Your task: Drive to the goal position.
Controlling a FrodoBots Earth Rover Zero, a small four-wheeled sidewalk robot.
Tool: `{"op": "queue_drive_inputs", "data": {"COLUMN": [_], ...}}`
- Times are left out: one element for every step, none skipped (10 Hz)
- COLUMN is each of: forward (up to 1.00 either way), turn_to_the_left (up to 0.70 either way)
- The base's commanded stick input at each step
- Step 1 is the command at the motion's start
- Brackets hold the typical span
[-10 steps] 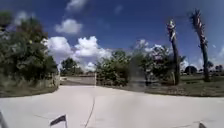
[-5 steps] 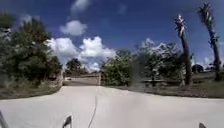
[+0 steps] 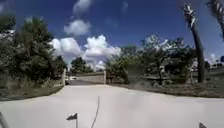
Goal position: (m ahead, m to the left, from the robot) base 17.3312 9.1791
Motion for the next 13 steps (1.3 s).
{"op": "queue_drive_inputs", "data": {"forward": [0.70, 0.70, 0.70, 0.70, 0.70, 0.70, 0.70, 0.70, 0.70, 0.70, 0.70, 0.70, 0.70], "turn_to_the_left": [0.00, 0.00, 0.00, 0.00, 0.00, 0.00, 0.00, 0.00, 0.00, 0.00, 0.00, 0.00, 0.00]}}
